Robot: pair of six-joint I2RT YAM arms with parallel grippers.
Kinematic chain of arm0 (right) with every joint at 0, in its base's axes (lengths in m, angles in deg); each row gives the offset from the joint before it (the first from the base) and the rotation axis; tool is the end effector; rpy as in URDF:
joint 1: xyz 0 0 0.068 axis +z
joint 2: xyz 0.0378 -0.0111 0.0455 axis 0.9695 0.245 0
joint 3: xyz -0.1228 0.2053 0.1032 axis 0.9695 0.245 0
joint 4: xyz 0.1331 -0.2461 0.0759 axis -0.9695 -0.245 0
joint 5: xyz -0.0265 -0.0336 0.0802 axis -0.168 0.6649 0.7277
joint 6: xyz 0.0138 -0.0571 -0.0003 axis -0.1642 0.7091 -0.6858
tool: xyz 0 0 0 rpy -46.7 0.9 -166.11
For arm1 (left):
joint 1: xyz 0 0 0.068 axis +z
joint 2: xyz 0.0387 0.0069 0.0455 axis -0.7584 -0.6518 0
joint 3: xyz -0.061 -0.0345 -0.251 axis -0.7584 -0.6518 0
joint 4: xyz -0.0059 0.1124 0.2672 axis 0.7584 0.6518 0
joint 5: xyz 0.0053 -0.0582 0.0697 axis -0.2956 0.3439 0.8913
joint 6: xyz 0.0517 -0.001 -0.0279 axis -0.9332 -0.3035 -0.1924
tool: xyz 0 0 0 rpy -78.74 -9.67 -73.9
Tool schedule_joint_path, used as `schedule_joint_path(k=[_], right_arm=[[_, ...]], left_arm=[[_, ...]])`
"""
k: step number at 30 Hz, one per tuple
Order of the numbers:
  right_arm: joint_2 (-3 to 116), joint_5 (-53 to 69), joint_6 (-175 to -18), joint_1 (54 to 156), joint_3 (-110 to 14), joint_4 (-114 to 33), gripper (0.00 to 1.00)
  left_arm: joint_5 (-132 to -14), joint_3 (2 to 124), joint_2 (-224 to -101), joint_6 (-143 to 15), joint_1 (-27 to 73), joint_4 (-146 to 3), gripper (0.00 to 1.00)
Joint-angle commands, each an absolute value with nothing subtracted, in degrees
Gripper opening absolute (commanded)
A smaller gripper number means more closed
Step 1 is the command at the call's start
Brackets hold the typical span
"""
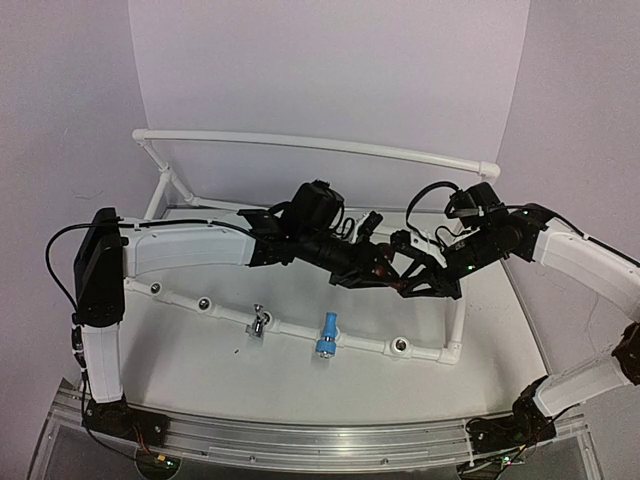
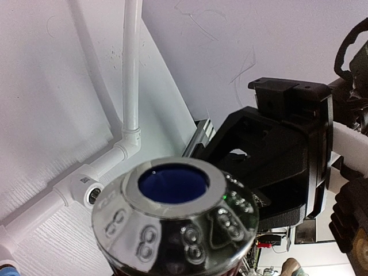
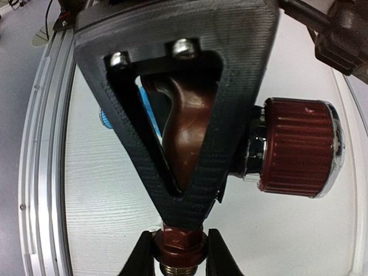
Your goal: Install the water faucets
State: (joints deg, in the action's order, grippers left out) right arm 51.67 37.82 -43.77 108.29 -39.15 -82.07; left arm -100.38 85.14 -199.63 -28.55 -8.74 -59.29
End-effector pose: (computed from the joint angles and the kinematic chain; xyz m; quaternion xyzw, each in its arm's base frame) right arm 0.2458 0.1867 0.2883 -0.6462 0.6278 0.2609 0.3469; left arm 0.2398 -0.4315 0.2643 0.2375 0.7976 -0.5468 0.0919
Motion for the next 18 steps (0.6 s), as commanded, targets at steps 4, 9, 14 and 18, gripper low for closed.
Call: schedule_joint_path(k=[4, 9, 14, 18], right_arm=[[51.02, 36.61, -42.86, 108.61, -39.52, -81.98, 0.09], [50.05, 36.25, -42.78, 108.6, -38.97, -81.09, 0.05], [50.09, 36.17, -42.74, 108.62, -38.92, -80.92, 0.04], [49.69, 35.8, -42.27, 108.62, -38.68, -80.99, 0.03]], left_arm=[[-101.24, 85.39, -196.21, -28.75, -8.6, -62.62, 0.32], [-101.03, 84.16, -195.11, -28.78, -8.6, -62.43, 0.41], [-101.74, 83.4, -194.64, -28.44, -8.39, -62.18, 0.37], [-102.06, 81.84, -193.75, -27.81, -8.06, -62.71, 0.3]])
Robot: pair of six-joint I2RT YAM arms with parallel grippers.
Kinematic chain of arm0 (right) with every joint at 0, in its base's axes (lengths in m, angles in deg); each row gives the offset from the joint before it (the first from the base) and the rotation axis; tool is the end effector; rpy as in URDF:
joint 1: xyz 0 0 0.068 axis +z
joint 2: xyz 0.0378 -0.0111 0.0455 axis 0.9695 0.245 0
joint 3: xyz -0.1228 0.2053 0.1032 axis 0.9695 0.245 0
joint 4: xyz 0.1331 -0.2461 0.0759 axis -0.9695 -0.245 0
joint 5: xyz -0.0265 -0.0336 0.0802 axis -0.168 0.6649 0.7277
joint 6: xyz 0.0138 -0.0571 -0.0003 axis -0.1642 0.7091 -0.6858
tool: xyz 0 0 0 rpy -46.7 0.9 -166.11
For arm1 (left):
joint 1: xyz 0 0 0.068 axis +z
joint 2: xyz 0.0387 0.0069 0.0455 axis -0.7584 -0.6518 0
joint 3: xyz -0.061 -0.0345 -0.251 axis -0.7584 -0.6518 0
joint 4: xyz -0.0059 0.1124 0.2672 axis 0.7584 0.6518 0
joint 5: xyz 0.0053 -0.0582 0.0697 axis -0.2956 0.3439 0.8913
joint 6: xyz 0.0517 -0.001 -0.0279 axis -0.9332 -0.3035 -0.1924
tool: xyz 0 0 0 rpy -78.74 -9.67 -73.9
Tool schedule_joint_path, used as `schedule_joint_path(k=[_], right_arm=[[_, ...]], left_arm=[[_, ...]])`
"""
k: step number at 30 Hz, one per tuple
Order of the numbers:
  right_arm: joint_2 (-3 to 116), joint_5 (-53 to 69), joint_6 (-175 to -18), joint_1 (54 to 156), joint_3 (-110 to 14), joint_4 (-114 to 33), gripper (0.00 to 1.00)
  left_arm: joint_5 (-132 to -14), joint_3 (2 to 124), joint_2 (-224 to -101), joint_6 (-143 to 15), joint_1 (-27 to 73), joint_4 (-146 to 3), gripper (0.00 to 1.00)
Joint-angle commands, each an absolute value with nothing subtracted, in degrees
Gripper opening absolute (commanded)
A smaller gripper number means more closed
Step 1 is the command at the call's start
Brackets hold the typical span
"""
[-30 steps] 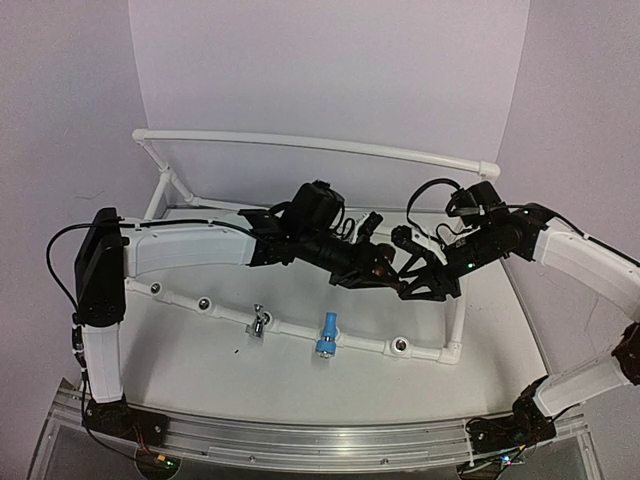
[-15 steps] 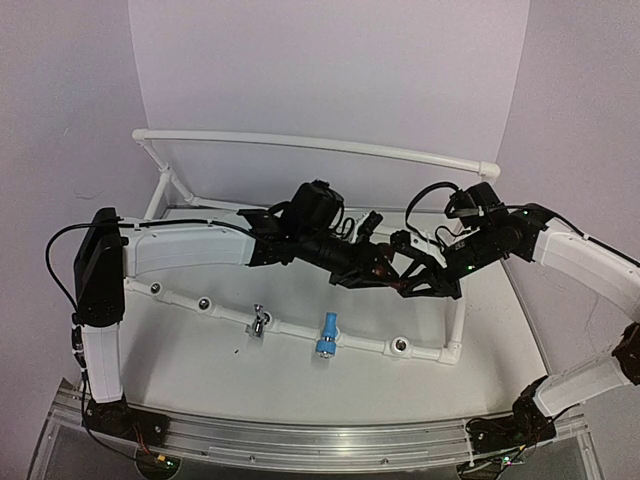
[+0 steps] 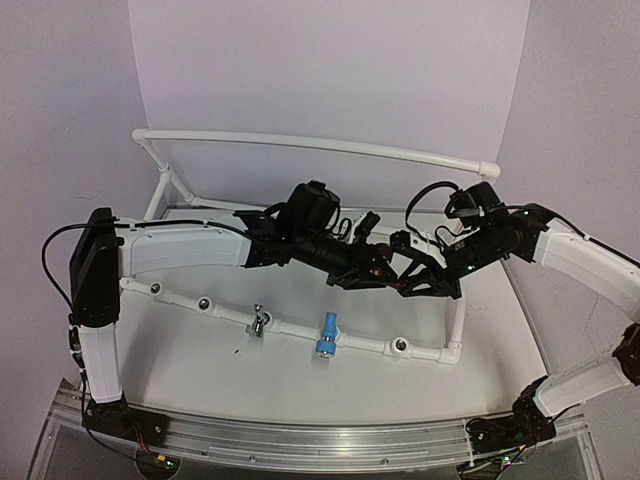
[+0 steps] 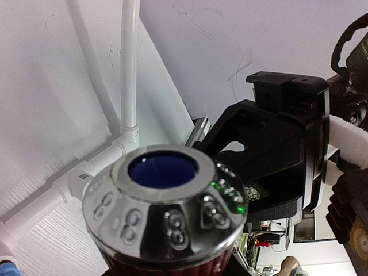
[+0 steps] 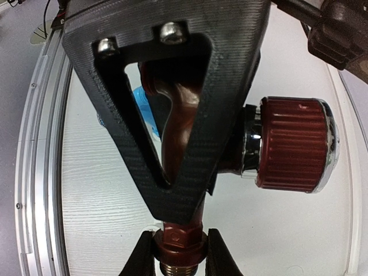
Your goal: Install the water faucets
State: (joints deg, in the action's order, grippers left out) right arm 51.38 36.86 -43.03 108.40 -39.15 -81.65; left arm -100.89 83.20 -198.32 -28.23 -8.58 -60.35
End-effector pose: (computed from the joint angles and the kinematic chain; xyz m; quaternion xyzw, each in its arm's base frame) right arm 0.2457 0.1867 0.2899 -0.6505 0.6239 0.2501 0.3537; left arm 0.2378 -0.4263 0.2642 0.2370 0.7953 -0.5506 0.0902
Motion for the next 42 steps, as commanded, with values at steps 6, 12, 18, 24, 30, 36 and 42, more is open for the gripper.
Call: schedule_joint_path(k=[6, 12, 18, 24, 30, 36, 42], right_arm=[[49.31, 36.26, -41.86, 108.67, -38.51, -81.09, 0.03], [49.39, 36.75, -41.85, 108.7, -38.51, -81.04, 0.02], [49.95, 37.54, -41.93, 108.82, -38.79, -80.96, 0.02], [50.32, 37.46, -41.76, 109.13, -38.87, -80.9, 0.02], [50.48, 37.57, -41.74, 109.13, -39.05, -80.84, 0.02], [50.48, 37.68, -41.56, 109.2, -39.31, -80.92, 0.02], [50.52, 37.93, -41.56, 109.22, -39.28, -80.9, 0.02]], left_arm=[[-102.26, 79.85, -192.65, -26.77, -7.25, -63.97, 0.32], [-103.07, 79.93, -192.98, -26.23, -7.02, -64.77, 0.36], [-105.88, 80.67, -194.93, -24.72, -7.03, -66.72, 0.32], [-107.48, 81.22, -196.21, -23.63, -7.1, -68.35, 0.29], [-109.07, 82.0, -197.69, -22.99, -7.11, -68.37, 0.29], [-108.85, 82.86, -198.33, -23.4, -7.11, -66.96, 0.33], [-108.34, 83.04, -198.27, -23.57, -7.11, -66.52, 0.11]])
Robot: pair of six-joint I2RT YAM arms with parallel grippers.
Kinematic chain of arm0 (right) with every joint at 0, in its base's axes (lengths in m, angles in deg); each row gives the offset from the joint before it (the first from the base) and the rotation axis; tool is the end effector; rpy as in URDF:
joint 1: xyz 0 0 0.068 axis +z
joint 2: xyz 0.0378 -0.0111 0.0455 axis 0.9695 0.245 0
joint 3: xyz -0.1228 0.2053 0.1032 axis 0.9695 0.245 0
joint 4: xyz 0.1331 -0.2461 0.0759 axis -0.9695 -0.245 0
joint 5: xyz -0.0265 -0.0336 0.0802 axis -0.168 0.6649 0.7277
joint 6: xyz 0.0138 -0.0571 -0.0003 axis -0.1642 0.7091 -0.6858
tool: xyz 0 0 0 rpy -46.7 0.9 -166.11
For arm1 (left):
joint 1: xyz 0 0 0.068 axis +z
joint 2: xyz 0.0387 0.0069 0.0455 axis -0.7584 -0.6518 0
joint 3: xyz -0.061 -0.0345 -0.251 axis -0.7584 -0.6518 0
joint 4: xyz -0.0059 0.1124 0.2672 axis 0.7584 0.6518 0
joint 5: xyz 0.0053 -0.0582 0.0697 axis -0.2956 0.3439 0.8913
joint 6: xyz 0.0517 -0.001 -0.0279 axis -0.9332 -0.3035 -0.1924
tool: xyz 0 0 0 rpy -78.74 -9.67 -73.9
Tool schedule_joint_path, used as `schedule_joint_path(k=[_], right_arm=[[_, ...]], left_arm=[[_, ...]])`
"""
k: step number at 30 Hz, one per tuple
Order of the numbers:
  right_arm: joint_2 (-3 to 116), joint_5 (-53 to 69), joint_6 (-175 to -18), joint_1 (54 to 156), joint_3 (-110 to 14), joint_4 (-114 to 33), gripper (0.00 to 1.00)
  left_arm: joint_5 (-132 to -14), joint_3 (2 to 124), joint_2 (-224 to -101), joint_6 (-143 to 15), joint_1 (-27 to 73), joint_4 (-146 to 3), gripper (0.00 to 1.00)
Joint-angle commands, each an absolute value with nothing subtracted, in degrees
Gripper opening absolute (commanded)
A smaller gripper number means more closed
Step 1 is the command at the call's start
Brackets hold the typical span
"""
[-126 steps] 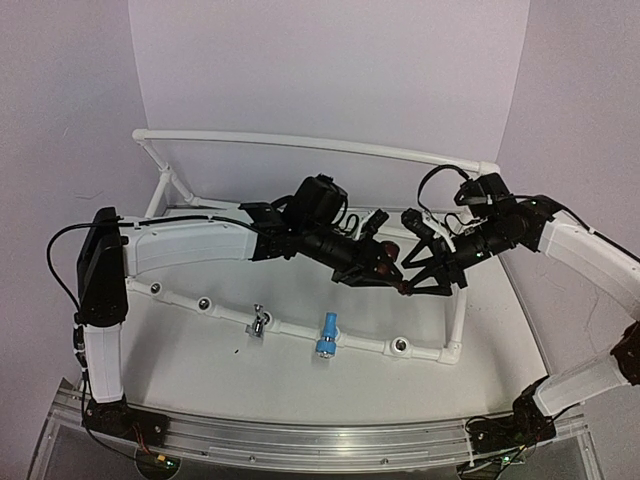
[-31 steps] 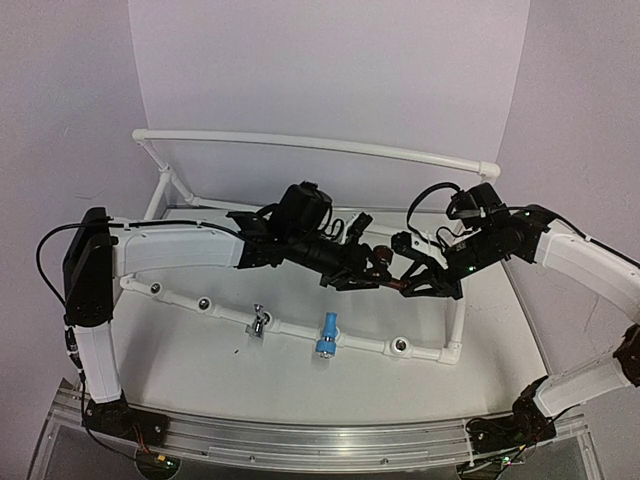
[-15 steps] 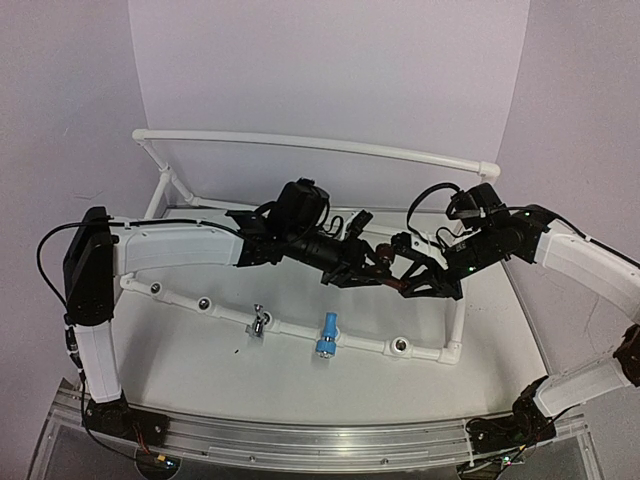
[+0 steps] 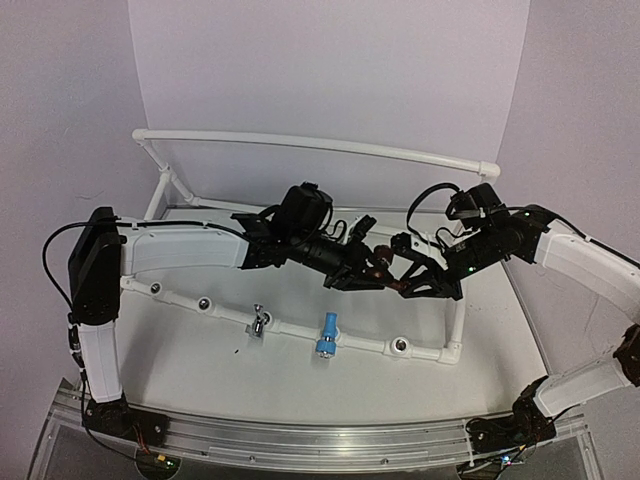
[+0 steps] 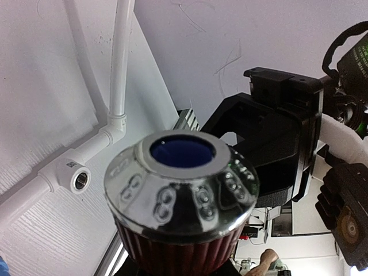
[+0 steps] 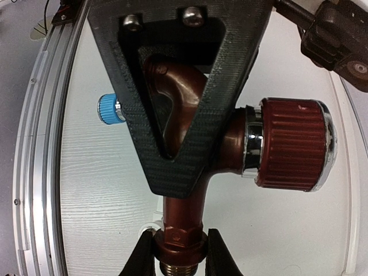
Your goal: Install the water faucets
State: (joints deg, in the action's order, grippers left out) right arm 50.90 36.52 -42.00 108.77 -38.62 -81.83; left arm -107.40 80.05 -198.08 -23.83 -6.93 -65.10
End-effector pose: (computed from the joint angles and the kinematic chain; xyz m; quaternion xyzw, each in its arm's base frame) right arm 0.2427 0.1869 0.2887 -0.6578 0.6180 0.2458 0.3533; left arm 0.2446 -0.4179 0.2549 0.2262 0.7811 -0.5803 0.0441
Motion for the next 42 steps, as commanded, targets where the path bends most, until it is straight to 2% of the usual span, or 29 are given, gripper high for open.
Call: schedule_joint_path(k=[1, 2, 4, 8, 10, 14, 19, 24, 31, 39, 42], right_arm=[[50.49, 38.01, -41.67, 109.22, -39.19, -80.88, 0.03], [50.42, 38.0, -42.0, 109.22, -39.15, -80.89, 0.06], [50.39, 37.78, -43.1, 109.24, -39.14, -80.7, 0.21], [50.23, 35.89, -47.51, 109.16, -38.86, -79.99, 0.62], [49.46, 34.29, -49.53, 109.04, -38.34, -79.5, 0.68], [46.62, 30.57, -52.01, 107.95, -36.07, -78.22, 0.86], [39.97, 24.85, -52.43, 107.14, -29.89, -72.97, 0.93], [36.82, 25.76, -49.93, 107.06, -27.62, -72.86, 0.93], [34.81, 31.71, -37.79, 107.02, -26.21, -80.78, 0.88], [33.57, 32.52, -29.2, 107.03, -27.63, -91.86, 0.82], [31.67, 32.87, -25.07, 107.02, -26.76, -94.33, 0.8]], left_arm=[[-108.25, 82.99, -198.26, -23.59, -7.11, -66.45, 0.07], [-107.97, 82.98, -198.18, -23.65, -7.11, -66.41, 0.05], [-106.92, 82.97, -198.04, -24.01, -7.11, -65.67, 0.0], [-102.64, 83.35, -196.82, -24.69, -7.11, -62.02, 0.0], [-98.97, 83.83, -196.03, -25.32, -7.21, -58.97, 0.0], [-90.52, 85.57, -194.85, -27.38, -7.96, -51.77, 0.0], [-79.07, 91.43, -196.21, -31.44, -10.55, -41.05, 0.0], [-72.4, 96.24, -198.47, -32.33, -11.77, -34.49, 0.0], [-67.0, 99.67, -200.53, -31.77, -13.23, -31.09, 0.0], [-56.59, 111.38, -208.58, -30.68, -17.99, -20.02, 0.0], [-56.96, 109.54, -208.21, -28.37, -18.06, -21.43, 0.0]])
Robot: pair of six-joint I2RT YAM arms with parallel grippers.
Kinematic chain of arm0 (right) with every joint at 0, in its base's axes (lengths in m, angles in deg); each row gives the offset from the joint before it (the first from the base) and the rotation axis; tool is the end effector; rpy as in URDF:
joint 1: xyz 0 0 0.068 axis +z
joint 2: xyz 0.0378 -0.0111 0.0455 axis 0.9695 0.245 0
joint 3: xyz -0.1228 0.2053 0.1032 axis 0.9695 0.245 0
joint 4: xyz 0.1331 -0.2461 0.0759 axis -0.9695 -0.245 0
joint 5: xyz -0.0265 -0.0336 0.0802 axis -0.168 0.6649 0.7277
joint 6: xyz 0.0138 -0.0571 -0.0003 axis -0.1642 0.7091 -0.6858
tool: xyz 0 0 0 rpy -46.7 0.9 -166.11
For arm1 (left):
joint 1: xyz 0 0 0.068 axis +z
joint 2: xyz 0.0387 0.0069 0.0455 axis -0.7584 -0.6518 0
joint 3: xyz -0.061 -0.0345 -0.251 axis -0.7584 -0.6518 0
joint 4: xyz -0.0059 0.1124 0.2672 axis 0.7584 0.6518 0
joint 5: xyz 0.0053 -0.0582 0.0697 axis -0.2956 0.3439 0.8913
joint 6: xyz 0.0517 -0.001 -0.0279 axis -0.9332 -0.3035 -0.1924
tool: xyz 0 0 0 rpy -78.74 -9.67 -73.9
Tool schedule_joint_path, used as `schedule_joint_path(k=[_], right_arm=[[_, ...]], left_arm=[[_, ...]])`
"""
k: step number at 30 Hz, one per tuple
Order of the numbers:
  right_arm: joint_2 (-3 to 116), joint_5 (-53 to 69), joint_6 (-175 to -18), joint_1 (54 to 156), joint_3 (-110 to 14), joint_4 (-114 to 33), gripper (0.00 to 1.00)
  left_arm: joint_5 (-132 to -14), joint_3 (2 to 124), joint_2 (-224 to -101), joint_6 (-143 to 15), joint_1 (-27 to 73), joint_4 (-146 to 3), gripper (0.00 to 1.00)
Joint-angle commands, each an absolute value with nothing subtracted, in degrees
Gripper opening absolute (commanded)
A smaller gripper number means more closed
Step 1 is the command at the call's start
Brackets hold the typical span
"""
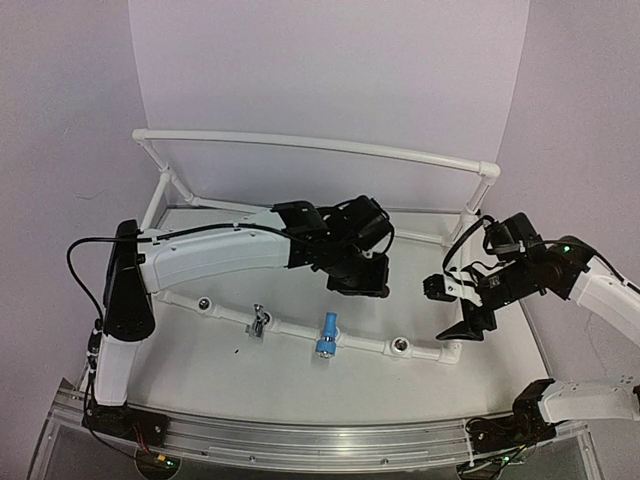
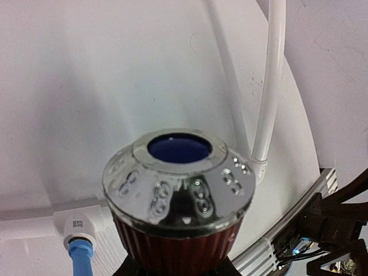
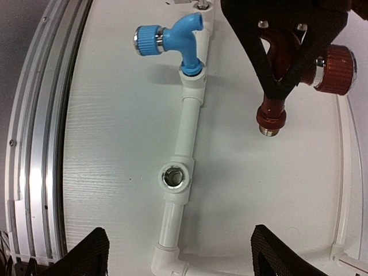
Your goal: Install the water faucets
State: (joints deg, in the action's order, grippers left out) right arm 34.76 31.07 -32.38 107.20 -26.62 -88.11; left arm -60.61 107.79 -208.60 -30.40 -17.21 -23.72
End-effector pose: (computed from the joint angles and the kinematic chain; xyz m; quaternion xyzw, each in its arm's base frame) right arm 0.1908 0.1415 0.2773 -0.6983 0.5975 0.1727 0.3542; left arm 0.2044 -0.4629 0.2754 0.1652 0.9248 -0.2614 0.2214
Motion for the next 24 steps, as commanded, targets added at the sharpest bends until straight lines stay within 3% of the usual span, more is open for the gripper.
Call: schedule_joint_path(k=[1, 17, 24], right_arm=[[31.05, 33.04, -23.72, 107.05, -26.42, -95.16, 0.79], [24.49, 50.54, -26.93, 107.02, -31.79, -105.2, 0.83], [22.45, 49.64, -35.17, 105.89, -31.61, -99.78, 0.82]], left_arm=[[-57.99, 108.37, -207.79, -27.73, -18.06, -22.91, 0.0], [-70.36, 96.6, -204.09, -22.84, -18.14, -38.32, 0.0], [-66.91, 105.12, -209.53, -21.42, -21.11, -30.23, 0.0]])
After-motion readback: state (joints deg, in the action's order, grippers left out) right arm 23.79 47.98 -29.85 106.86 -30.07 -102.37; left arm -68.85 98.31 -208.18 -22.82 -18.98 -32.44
